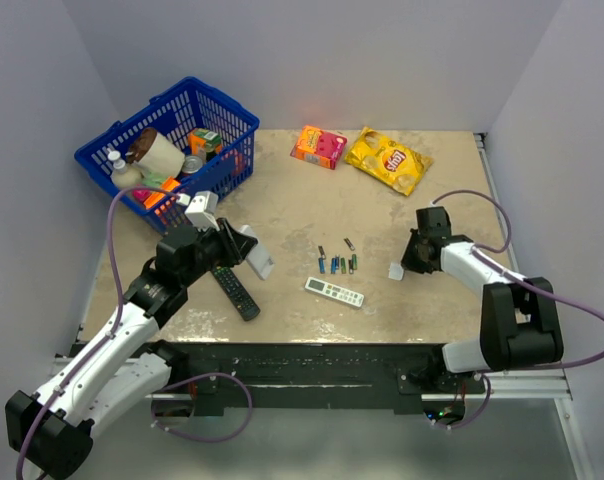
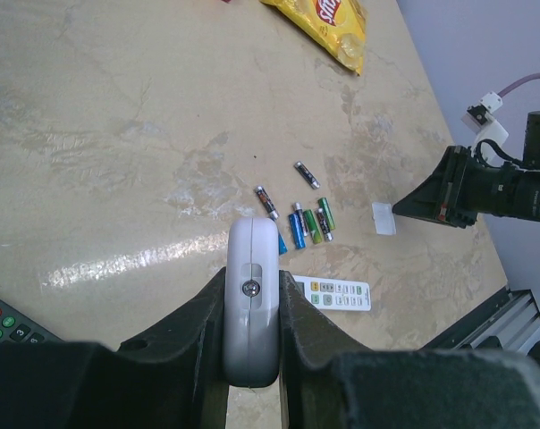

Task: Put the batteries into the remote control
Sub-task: Move the battery cover to the center of the board.

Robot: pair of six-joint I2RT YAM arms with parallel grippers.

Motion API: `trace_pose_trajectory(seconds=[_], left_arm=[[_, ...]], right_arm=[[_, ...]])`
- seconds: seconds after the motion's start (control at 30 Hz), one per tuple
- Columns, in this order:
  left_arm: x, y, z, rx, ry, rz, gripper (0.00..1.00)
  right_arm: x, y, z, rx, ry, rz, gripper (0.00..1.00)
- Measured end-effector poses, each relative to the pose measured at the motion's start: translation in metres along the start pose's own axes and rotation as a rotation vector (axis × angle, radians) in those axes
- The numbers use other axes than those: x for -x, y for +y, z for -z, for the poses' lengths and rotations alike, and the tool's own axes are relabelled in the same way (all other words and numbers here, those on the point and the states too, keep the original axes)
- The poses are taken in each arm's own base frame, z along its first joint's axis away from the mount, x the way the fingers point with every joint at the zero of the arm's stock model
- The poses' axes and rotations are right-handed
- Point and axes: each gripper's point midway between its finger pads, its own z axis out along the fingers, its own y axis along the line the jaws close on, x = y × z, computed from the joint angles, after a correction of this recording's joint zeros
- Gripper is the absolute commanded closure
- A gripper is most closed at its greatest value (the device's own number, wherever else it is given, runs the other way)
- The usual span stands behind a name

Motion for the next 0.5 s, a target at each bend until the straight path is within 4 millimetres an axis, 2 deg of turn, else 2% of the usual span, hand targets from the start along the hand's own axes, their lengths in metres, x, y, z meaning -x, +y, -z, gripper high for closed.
trace_pose_trajectory(seconds=[0.2,0.5], left_arm=[[0.0,0.0,0.0,0.0,0.0,0.0,1.0],[0.0002,-0.0001,0.0,0.0,0.0,0.0,1.0]], right_arm=[[-0.0052,-0.0084,-0.0062,-0.043,0.02,0.01,0.96],[-0.0045,-0.0068,-0.0111,-0.038,0.016,-0.002,1.0]])
